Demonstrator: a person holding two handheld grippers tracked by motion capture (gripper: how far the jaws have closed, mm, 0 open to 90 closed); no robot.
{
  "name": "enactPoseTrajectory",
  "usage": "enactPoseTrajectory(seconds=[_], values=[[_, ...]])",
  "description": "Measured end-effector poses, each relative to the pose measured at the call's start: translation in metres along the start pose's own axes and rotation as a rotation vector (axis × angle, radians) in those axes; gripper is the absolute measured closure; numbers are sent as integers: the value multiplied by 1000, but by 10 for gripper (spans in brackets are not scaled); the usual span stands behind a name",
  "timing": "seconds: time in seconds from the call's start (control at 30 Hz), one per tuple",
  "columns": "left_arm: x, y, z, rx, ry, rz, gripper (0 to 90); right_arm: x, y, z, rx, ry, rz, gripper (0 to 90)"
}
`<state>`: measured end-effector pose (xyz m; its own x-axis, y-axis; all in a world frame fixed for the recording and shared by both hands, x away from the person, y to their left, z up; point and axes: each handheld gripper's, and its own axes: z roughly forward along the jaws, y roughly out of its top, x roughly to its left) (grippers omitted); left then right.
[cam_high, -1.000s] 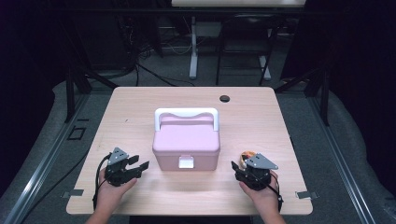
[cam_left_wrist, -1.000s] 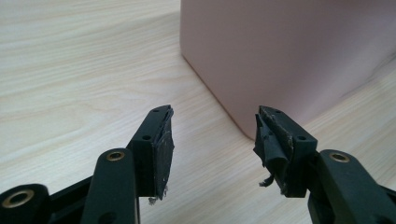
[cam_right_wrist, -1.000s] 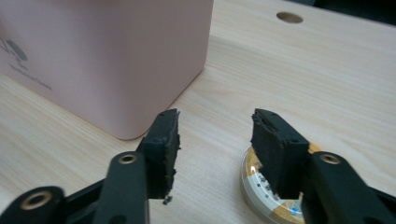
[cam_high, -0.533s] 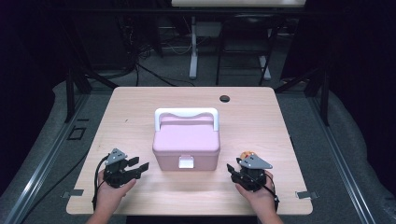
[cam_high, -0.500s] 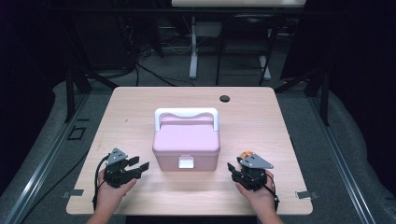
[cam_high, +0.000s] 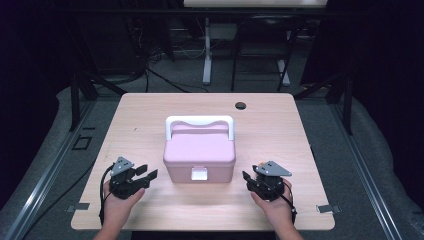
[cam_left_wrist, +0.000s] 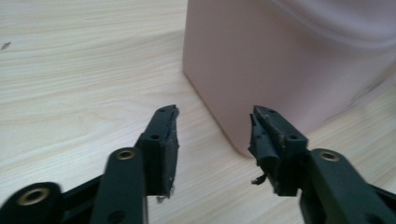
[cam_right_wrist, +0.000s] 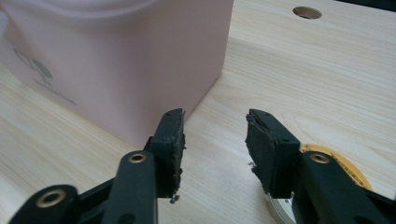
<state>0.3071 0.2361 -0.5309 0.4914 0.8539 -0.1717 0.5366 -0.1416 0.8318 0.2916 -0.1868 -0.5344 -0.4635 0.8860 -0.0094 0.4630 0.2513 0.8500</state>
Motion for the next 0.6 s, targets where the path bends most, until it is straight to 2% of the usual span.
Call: enactPoseTrajectory(seconds=[0.1,0.23,0.43,0.53,0.6], values=[[1,6,2,3,4,-10,560,-2,6,0,5,8,37,595],[-2,15,8,9,1,18,585,-8,15,1,2,-5,66,618],[-6,30,17,-1,14,4,617,-15,31,10,-2,11,152,657],[-7,33,19,-28,6,-7,632,-18,37,15,20,12,149,641],[-6,34,20,-38,-11,-24,639,-19,36,15,4,-3,136,640]])
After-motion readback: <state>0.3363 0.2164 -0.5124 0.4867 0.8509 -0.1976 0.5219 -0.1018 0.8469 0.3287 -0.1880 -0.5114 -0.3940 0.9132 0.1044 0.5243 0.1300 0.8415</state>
